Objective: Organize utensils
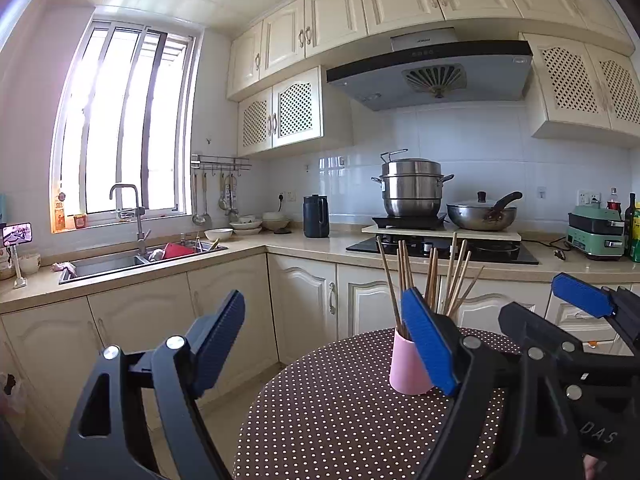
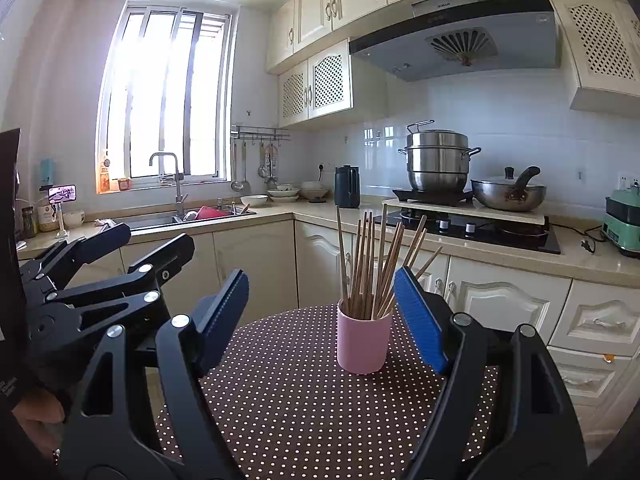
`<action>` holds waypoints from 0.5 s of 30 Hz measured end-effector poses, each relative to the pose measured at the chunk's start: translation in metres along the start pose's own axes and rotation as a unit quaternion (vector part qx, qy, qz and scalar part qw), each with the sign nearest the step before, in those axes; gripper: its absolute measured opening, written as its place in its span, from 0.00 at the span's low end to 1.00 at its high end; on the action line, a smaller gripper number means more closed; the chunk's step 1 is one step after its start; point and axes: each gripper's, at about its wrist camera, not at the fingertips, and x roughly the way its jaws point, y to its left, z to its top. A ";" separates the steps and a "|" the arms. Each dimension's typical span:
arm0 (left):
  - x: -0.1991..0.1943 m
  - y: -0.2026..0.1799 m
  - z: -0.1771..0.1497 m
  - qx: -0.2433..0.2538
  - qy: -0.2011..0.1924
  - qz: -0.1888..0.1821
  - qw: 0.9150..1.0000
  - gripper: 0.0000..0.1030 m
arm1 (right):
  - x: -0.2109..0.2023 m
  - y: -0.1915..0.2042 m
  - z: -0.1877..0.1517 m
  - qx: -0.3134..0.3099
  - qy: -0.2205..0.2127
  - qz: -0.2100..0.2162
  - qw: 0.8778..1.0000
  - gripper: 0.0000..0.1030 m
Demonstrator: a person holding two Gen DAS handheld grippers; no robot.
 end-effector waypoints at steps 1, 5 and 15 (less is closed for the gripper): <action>0.001 0.000 0.000 0.001 0.000 0.000 1.000 0.77 | 0.000 0.000 0.000 0.000 0.000 -0.002 1.000 0.72; 0.001 0.000 0.000 0.005 -0.003 0.003 1.000 0.77 | -0.002 0.001 -0.001 -0.002 -0.001 -0.003 1.000 0.72; 0.003 -0.002 -0.004 0.004 0.003 0.009 1.000 0.77 | -0.003 0.003 -0.002 -0.007 -0.001 -0.005 1.000 0.72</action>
